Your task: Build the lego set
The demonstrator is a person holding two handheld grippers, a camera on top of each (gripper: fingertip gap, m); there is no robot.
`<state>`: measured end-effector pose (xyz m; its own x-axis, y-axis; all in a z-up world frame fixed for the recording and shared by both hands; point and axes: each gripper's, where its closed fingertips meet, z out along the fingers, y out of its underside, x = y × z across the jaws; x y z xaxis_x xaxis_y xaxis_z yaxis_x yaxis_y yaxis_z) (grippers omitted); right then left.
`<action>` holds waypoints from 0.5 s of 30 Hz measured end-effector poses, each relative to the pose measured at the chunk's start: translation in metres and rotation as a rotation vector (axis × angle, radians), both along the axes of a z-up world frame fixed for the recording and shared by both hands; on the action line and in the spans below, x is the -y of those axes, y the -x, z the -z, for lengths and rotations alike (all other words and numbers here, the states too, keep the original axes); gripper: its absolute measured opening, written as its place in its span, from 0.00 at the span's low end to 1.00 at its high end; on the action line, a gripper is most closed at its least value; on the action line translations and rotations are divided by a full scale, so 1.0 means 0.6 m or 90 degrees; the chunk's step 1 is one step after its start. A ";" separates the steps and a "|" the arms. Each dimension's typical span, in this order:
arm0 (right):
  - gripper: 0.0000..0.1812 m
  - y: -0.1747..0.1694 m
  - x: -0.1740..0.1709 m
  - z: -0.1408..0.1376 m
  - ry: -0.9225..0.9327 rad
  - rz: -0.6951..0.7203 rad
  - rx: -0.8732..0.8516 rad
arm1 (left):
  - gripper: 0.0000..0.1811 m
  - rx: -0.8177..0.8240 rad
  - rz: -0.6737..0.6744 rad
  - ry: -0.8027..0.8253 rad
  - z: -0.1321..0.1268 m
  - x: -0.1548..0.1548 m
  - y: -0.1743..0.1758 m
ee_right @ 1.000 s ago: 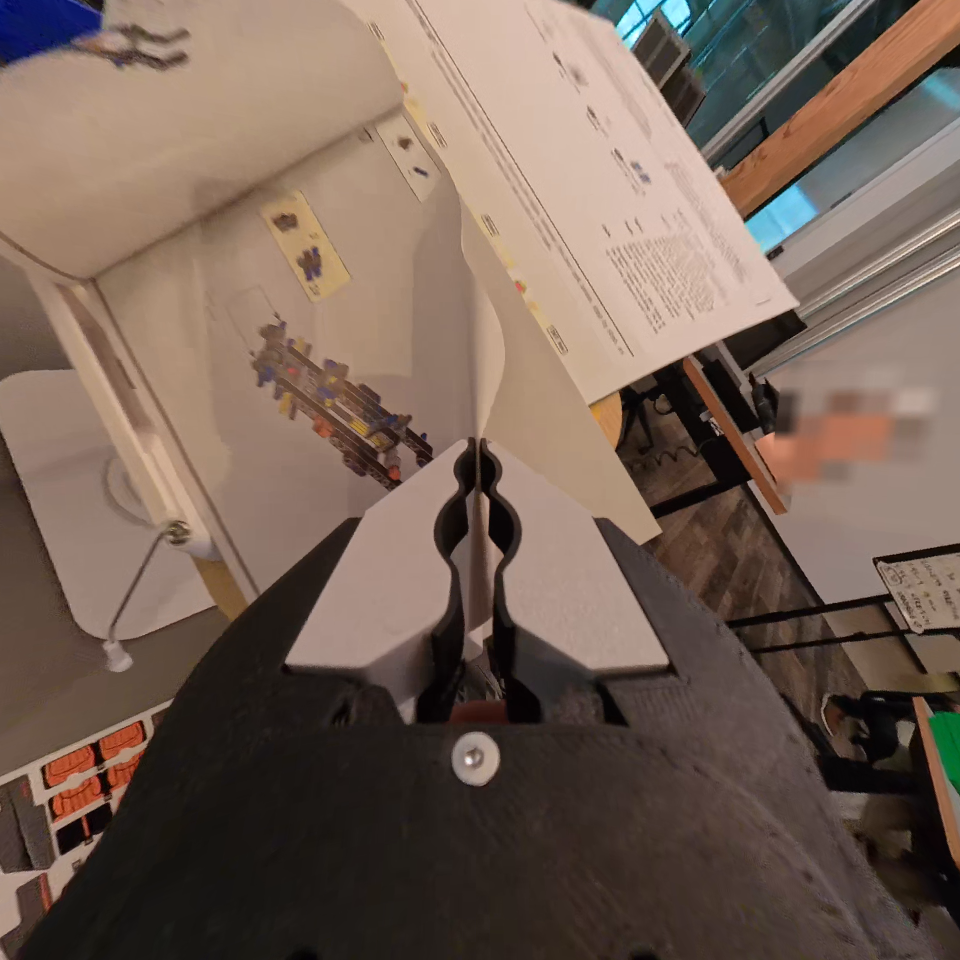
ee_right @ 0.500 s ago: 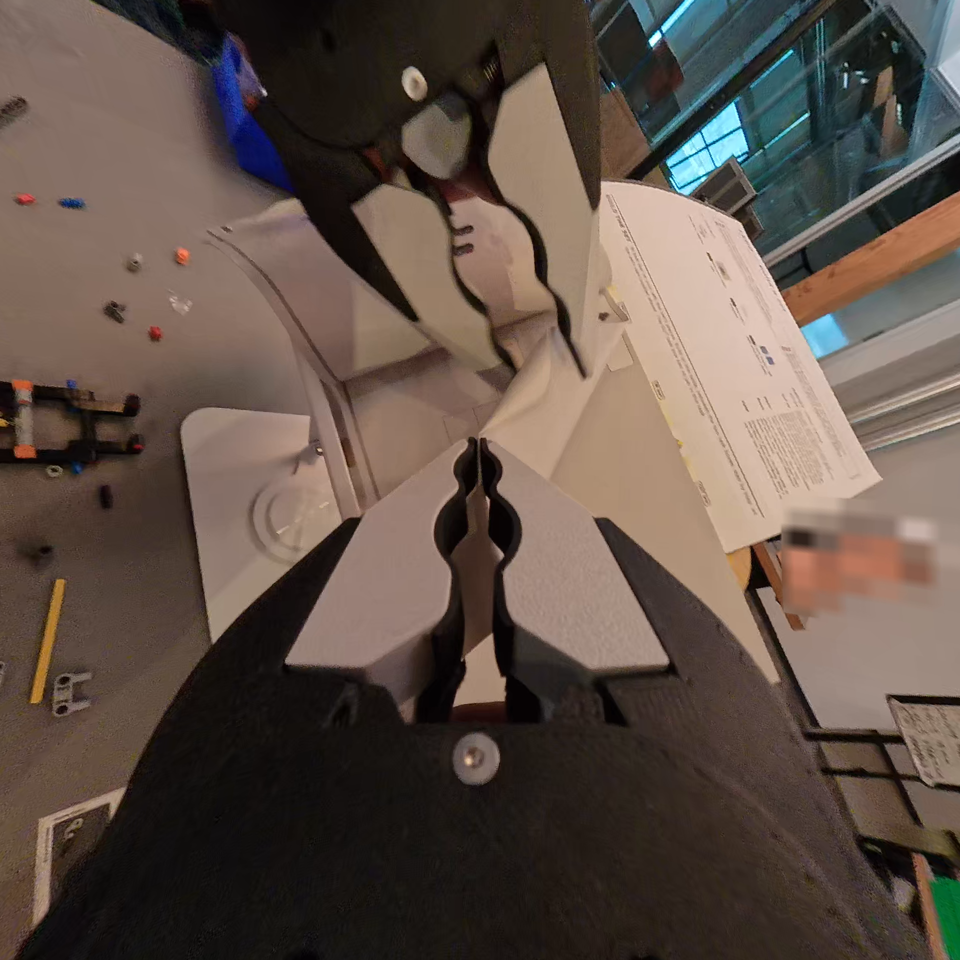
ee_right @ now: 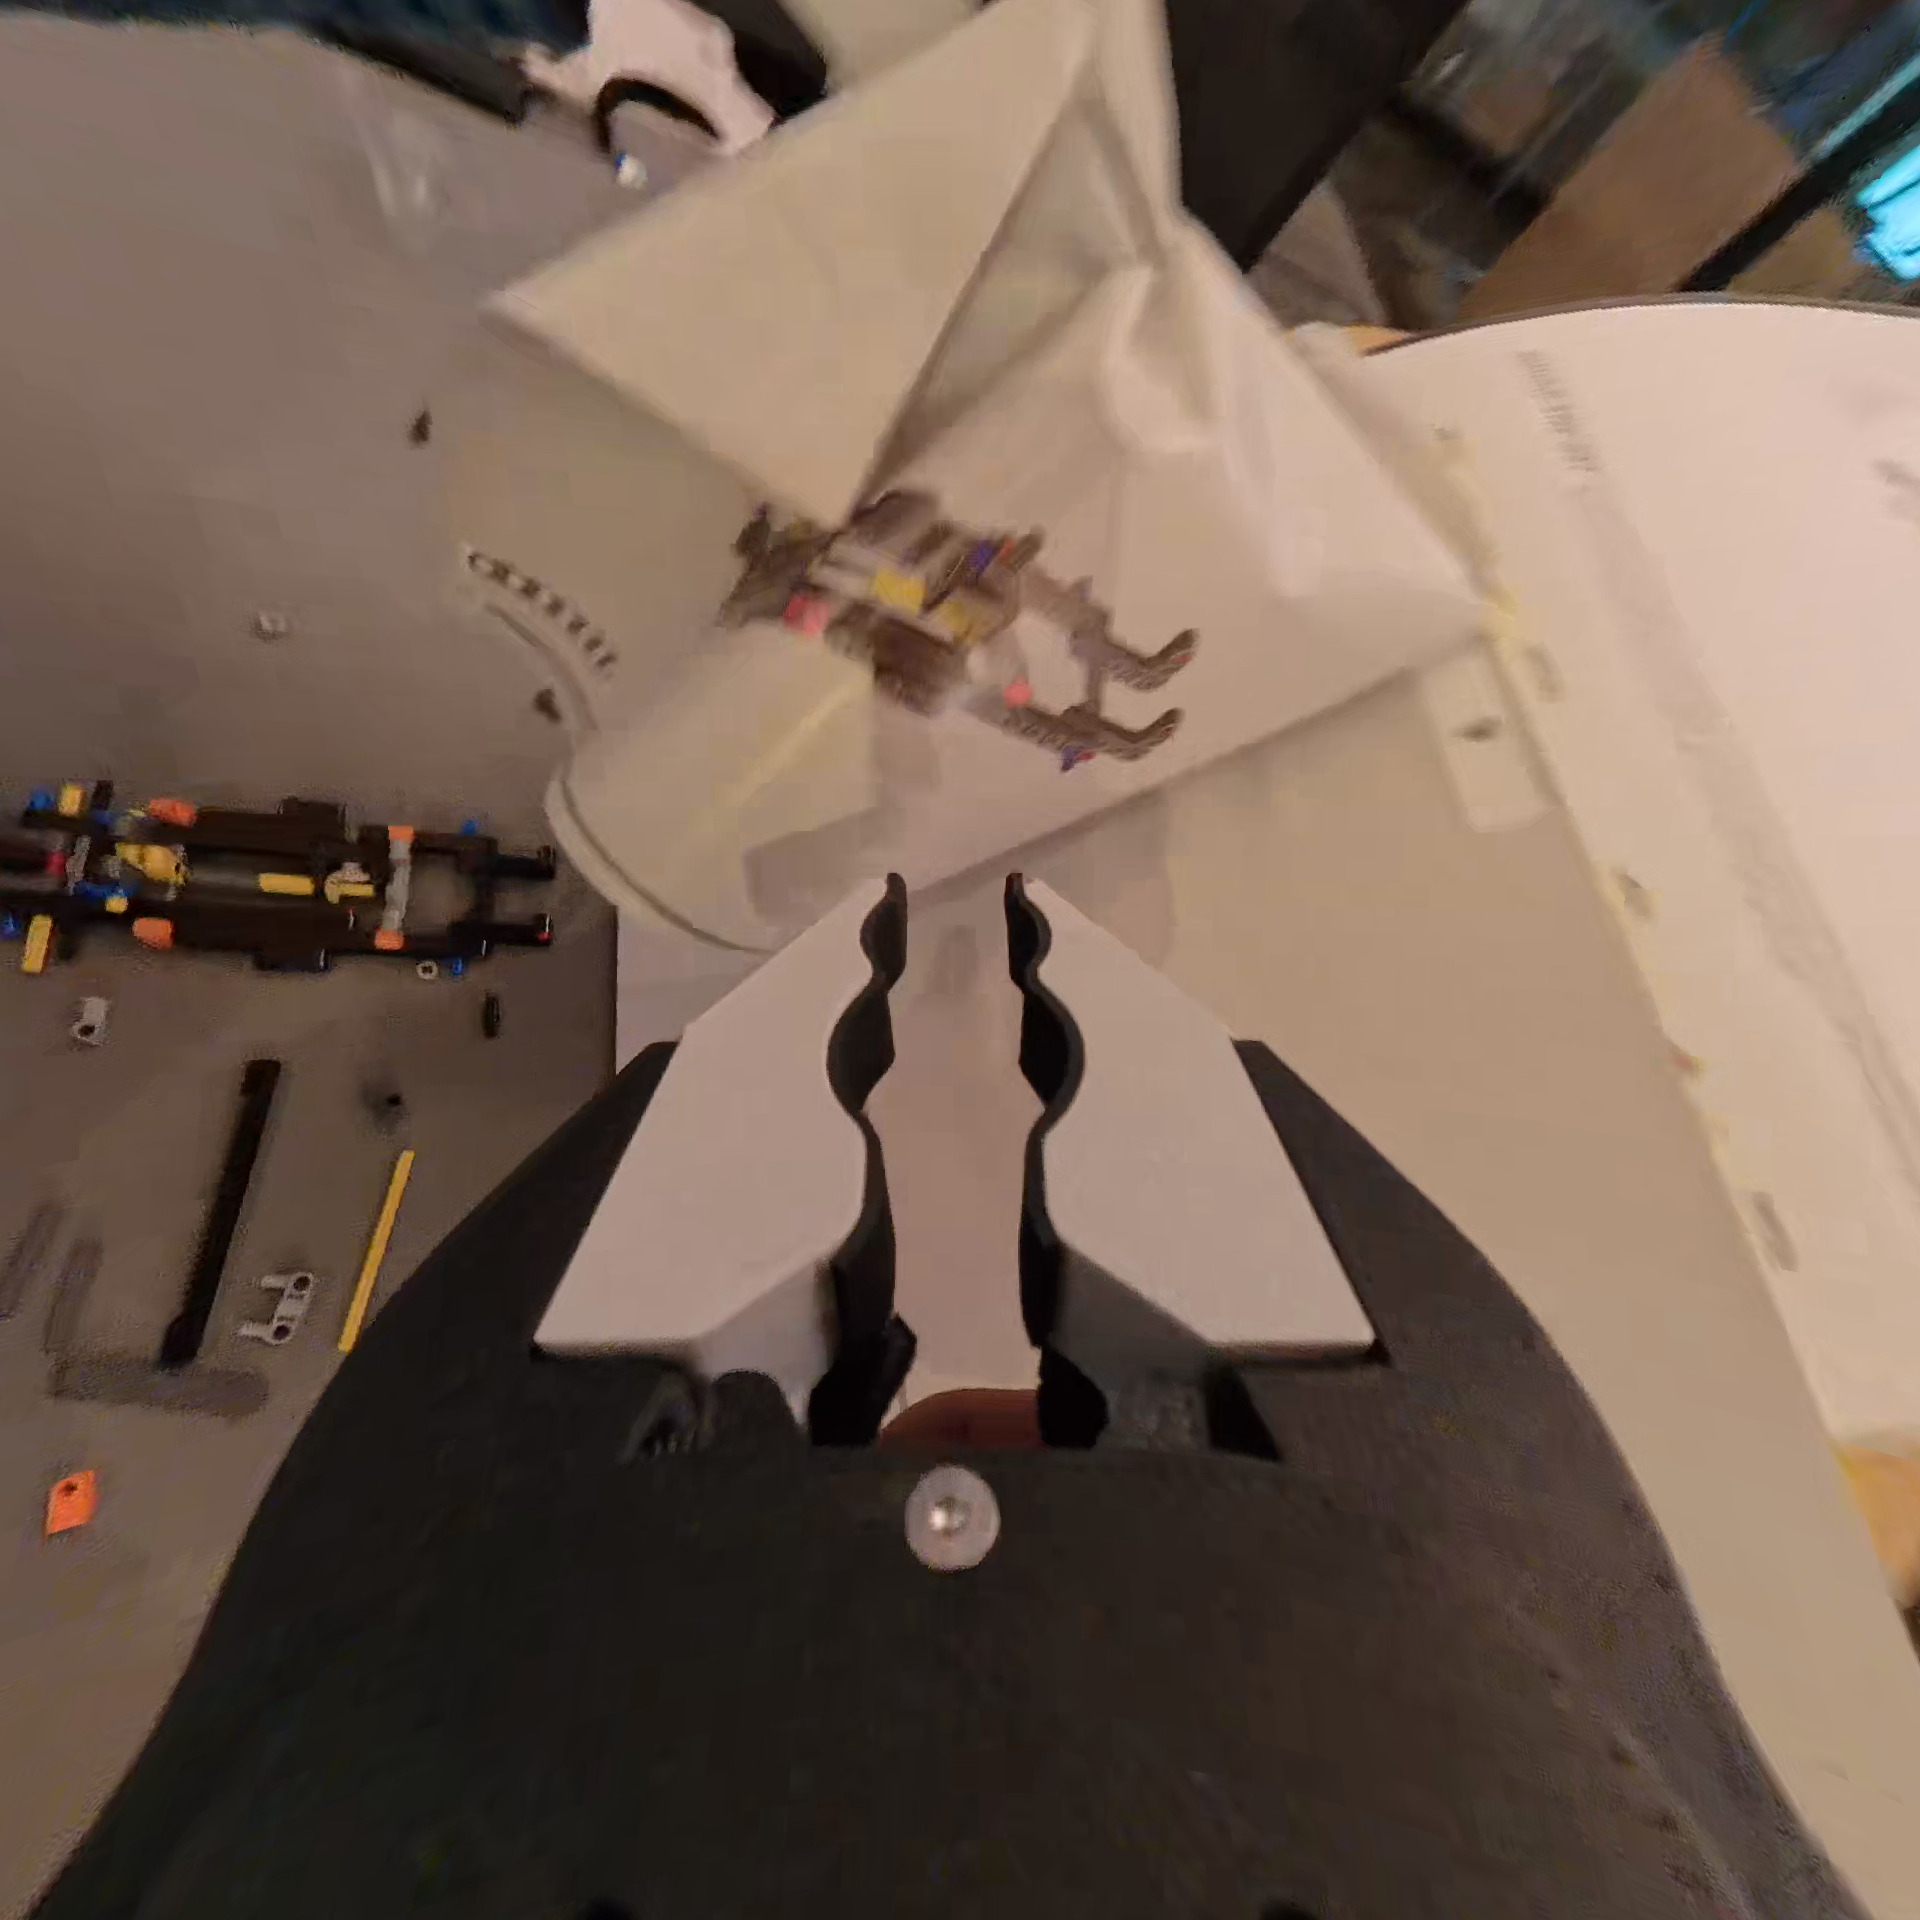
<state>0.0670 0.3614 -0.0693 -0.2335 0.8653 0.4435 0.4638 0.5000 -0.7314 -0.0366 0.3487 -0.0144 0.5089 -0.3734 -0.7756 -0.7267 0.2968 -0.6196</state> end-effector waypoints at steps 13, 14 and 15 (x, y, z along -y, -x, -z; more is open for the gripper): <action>0.02 0.189 0.026 0.071 -0.089 -0.018 0.065 | 0.34 0.607 -0.024 0.190 0.110 0.094 0.213; 0.01 0.195 0.028 0.076 -0.081 -0.018 0.077 | 0.36 0.637 0.011 0.217 0.118 0.105 0.211; 0.01 0.200 0.028 0.080 -0.079 -0.013 0.090 | 0.36 0.660 0.045 0.247 0.125 0.116 0.205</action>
<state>-0.0532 0.3448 -0.1171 -0.3175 0.8006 0.5082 0.5461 0.5925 -0.5922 -0.1598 0.2791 -0.0897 0.8115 -0.5528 0.1891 0.2083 -0.0287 -0.9776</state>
